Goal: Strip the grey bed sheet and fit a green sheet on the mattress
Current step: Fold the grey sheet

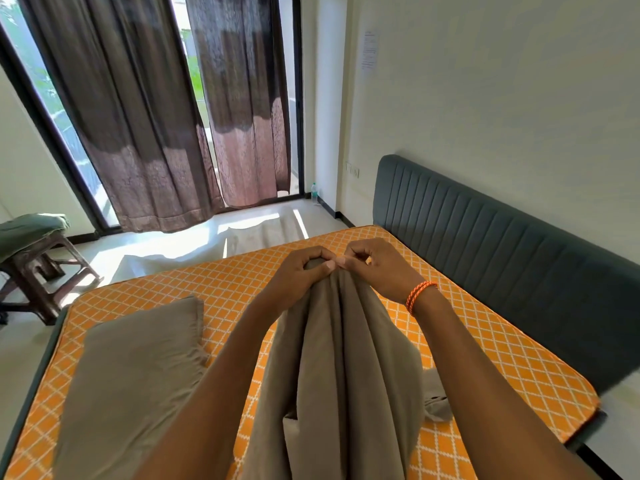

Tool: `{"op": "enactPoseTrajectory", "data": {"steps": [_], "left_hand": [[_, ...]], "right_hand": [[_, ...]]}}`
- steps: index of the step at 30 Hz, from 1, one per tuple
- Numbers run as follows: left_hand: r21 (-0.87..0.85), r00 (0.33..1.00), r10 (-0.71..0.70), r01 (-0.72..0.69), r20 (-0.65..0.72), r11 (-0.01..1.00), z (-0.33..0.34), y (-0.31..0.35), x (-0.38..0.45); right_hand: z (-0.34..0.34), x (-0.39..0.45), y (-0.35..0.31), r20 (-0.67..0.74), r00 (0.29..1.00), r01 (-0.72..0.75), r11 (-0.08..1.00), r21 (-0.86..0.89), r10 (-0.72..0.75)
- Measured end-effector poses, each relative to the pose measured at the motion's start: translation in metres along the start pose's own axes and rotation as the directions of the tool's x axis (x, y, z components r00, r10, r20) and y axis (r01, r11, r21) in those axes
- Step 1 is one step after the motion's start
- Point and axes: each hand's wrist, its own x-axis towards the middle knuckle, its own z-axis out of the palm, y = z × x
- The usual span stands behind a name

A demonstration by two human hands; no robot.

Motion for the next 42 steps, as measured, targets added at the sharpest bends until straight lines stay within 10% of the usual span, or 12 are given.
{"op": "enactPoseTrajectory", "data": {"steps": [9,33,42], "left_hand": [[-0.17,0.992,-0.083,0.099,0.097,0.98,0.004,0.005,-0.003],[0.096,0.996,0.085,-0.088,0.04,0.991,0.012,0.013,-0.001],[0.341,0.956,0.132,-0.036,-0.262,0.939,0.005,0.011,0.019]], "right_hand": [[-0.007,0.0,-0.004,0.126,0.992,0.03,0.996,-0.082,-0.019],[-0.005,-0.009,0.002,-0.042,0.999,0.031,0.998,0.05,-0.029],[-0.006,-0.015,0.019,-0.037,0.999,-0.006,0.986,0.167,0.013]]}}
